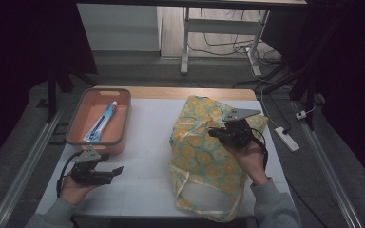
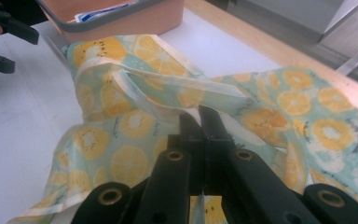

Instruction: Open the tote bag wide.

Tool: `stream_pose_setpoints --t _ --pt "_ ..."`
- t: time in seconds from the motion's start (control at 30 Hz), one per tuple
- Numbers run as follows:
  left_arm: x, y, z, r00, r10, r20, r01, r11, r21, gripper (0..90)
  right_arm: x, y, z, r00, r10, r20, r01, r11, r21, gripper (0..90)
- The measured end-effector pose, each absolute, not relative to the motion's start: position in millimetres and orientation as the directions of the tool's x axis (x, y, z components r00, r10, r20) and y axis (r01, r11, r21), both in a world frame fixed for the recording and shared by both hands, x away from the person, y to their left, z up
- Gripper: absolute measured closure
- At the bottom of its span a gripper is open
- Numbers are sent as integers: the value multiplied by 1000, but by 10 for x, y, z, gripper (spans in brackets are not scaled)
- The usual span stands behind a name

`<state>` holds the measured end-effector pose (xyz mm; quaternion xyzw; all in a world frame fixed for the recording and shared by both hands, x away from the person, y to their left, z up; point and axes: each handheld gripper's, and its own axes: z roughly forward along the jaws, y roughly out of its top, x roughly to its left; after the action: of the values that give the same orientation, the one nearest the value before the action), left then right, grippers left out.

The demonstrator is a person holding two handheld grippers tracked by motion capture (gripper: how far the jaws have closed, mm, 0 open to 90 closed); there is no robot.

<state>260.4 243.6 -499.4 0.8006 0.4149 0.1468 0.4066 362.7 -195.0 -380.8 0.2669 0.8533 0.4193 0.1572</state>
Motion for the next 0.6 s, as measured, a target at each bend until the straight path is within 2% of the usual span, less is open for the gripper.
stream_pose_setpoints --t 0.27,0.6 --pt "2611 2420 -4916 629 770 -103 520 -318 793 230 3731 -2051 -3945 -787 617 -15 367 488 792 900" --pt "2582 2428 -4812 623 775 -107 519 -308 797 230 3755 -2098 -3989 -782 624 -11 371 479 796 900"
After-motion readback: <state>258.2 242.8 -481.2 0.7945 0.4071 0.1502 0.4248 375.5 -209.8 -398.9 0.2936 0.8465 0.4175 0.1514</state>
